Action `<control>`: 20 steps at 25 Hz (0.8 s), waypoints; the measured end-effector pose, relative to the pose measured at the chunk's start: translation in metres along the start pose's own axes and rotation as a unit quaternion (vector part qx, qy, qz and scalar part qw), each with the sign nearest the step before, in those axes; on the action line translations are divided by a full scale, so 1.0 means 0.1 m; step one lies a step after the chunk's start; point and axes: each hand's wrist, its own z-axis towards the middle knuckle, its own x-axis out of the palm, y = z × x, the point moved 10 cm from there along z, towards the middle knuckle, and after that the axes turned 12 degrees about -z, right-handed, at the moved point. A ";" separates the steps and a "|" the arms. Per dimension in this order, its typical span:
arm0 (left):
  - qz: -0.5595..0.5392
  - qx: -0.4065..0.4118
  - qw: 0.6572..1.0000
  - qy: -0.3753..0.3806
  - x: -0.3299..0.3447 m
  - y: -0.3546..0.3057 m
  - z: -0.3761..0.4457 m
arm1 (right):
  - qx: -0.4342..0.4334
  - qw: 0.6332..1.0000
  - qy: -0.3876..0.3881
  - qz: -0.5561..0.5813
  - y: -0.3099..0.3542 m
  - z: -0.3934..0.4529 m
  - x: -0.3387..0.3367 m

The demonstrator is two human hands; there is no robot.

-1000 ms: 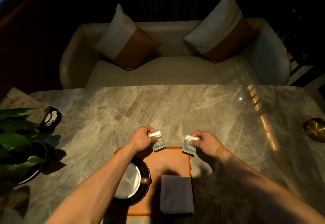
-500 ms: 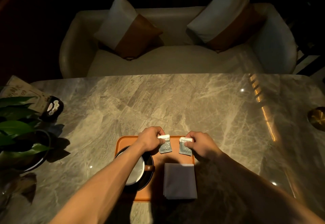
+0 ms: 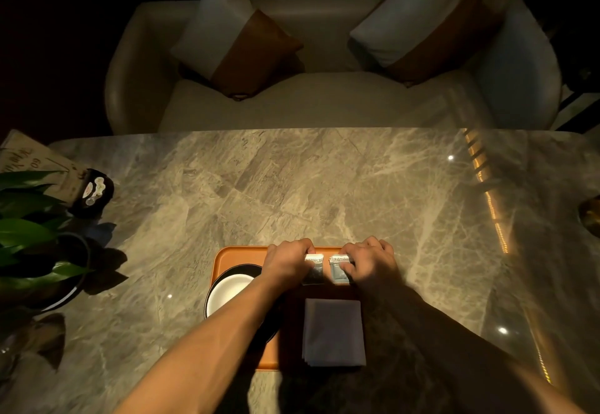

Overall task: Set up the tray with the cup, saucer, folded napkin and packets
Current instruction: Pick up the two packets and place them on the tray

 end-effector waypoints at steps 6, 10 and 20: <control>0.115 0.093 0.986 -0.072 0.04 -0.11 -0.01 | -0.021 0.994 -0.095 -0.056 0.08 -0.08 -0.16; 0.134 0.122 0.977 -0.111 0.05 -0.14 -0.04 | -0.025 0.986 -0.150 -0.063 0.09 -0.14 -0.23; 0.166 0.142 0.969 -0.113 -0.07 -0.19 -0.17 | -0.028 0.988 -0.146 -0.039 0.00 -0.19 -0.21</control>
